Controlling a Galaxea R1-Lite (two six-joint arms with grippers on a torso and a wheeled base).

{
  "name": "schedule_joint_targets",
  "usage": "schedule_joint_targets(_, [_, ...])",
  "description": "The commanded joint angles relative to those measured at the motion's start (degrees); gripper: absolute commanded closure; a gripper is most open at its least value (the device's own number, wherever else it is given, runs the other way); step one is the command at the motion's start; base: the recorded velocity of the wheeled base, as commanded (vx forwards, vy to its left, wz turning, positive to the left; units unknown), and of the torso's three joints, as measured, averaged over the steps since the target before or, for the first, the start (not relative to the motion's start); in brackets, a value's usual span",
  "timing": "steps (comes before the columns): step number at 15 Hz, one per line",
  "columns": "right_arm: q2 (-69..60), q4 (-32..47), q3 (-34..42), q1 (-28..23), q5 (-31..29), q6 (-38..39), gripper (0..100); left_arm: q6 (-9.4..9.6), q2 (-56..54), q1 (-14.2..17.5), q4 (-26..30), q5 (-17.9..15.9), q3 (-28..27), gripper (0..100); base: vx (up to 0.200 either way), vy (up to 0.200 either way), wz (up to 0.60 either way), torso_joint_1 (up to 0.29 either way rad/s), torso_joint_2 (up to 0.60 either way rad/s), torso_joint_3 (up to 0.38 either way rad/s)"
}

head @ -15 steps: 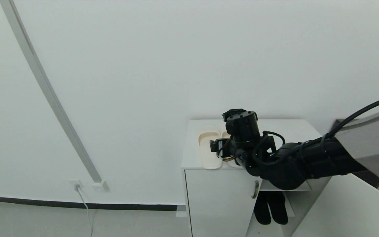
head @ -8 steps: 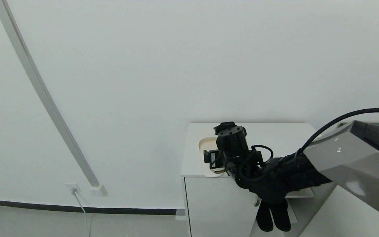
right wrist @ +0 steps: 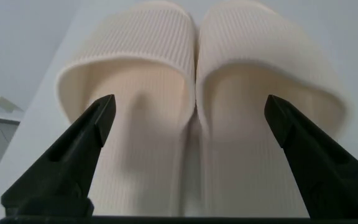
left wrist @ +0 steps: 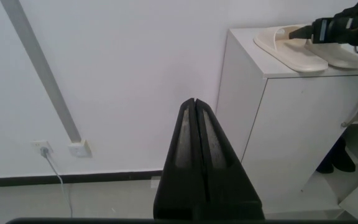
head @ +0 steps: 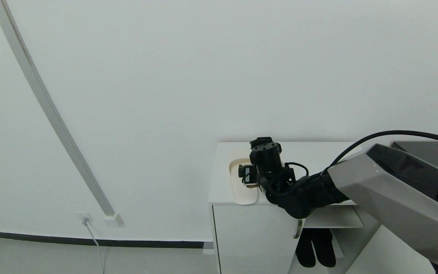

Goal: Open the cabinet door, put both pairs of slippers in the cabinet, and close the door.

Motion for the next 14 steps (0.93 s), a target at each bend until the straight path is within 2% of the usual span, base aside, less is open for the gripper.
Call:
schedule_joint_targets(1, [4.4, 0.0, -4.1, -0.9, -0.1, -0.3, 0, -0.01, 0.1, 0.0, 0.0, 0.0, 0.0, 100, 0.000, 0.000, 0.00, 0.000, 0.00, 0.000])
schedule_joint_targets(9, [8.9, 0.1, -11.3, -2.1, -2.7, -2.6, 0, -0.01, 0.1, 0.0, 0.0, 0.0, 0.0, 100, 0.000, 0.000, 0.00, 0.000, 0.00, 0.000])
schedule_joint_targets(10, [8.9, 0.1, -11.3, -2.1, -2.7, -2.6, 100, -0.01, 0.1, 0.0, 0.0, 0.0, 0.0, 100, 0.000, 0.000, 0.00, 0.000, 0.00, 0.000])
schedule_joint_targets(14, [8.8, 0.0, -11.3, -2.1, -2.8, -2.6, 100, -0.01, 0.1, 0.0, 0.0, 0.0, 0.0, 100, 0.000, 0.000, 0.00, 0.000, 0.00, 0.000])
